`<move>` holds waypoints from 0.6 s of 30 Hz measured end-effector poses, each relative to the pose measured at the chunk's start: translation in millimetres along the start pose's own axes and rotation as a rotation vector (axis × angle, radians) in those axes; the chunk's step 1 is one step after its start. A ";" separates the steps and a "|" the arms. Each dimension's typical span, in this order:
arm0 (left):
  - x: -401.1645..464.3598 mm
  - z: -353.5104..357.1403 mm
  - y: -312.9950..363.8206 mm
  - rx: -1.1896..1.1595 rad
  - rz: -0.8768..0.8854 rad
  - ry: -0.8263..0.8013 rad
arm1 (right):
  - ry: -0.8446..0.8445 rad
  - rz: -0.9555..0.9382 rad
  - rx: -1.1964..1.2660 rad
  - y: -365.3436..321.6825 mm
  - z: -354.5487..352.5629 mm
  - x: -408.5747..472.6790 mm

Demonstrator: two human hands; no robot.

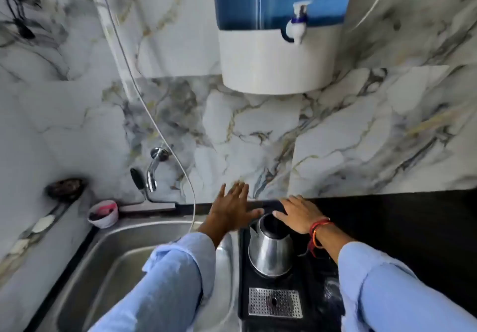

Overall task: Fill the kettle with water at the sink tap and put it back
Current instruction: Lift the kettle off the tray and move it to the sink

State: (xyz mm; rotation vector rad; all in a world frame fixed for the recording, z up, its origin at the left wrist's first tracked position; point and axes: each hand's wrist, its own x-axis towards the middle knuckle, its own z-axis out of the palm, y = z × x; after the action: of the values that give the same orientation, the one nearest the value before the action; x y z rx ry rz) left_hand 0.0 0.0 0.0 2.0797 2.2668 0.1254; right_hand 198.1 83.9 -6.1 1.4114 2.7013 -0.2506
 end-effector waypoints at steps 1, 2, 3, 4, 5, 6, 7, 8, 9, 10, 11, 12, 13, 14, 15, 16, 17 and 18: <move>0.8 16.5 6.3 0.013 0.004 -0.047 | -0.066 0.039 0.009 7.1 13.8 3.2; 1.8 29.7 10.9 0.019 0.023 -0.080 | -0.122 0.069 0.029 11.6 22.9 4.7; -0.2 45.9 14.1 0.041 0.018 -0.099 | -0.173 0.101 0.051 16.2 35.4 6.1; -2.5 62.1 17.2 0.042 0.019 -0.121 | -0.226 0.132 0.100 19.4 44.4 6.0; -1.8 74.3 19.8 0.038 0.016 -0.138 | -0.244 0.146 0.135 21.2 51.9 10.3; -1.7 81.3 22.8 0.031 0.012 -0.152 | -0.236 0.154 0.160 21.2 54.8 12.9; -0.7 87.6 24.3 0.029 0.009 -0.156 | -0.208 0.148 0.163 21.9 57.3 17.0; -0.2 90.0 25.7 0.033 0.007 -0.160 | -0.190 0.137 0.140 21.3 56.2 19.8; 0.9 95.8 27.2 0.022 0.004 -0.160 | -0.175 0.126 0.126 22.3 58.5 23.7; 1.7 99.5 27.8 0.010 0.002 -0.152 | -0.155 0.127 0.122 22.6 59.9 26.4; 1.6 101.6 27.9 0.004 0.000 -0.141 | -0.131 0.133 0.132 22.0 62.1 27.2; 1.3 102.5 27.6 -0.001 -0.001 -0.133 | -0.102 0.139 0.139 21.3 64.1 27.7; 1.9 103.6 26.8 -0.001 -0.003 -0.124 | -0.070 0.141 0.136 21.5 66.4 29.4; 2.3 104.5 26.0 -0.004 -0.004 -0.117 | -0.038 0.138 0.128 21.7 68.5 31.2; 1.9 105.4 26.0 -0.004 -0.005 -0.111 | -0.002 0.135 0.128 22.4 71.5 32.3; 2.2 105.8 25.1 -0.004 -0.013 -0.105 | 0.028 0.140 0.136 22.6 73.6 33.9; 2.5 107.2 23.7 -0.012 -0.018 -0.103 | 0.062 0.139 0.152 22.8 75.1 35.4; 2.4 107.2 21.9 -0.023 -0.020 -0.104 | 0.093 0.141 0.168 21.5 75.2 37.0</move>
State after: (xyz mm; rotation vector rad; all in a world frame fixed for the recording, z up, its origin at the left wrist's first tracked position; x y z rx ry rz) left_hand 32.4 6.1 -104.4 2.0024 2.2148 0.0415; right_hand 194.5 112.1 -87.8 1.6913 2.6913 -0.4202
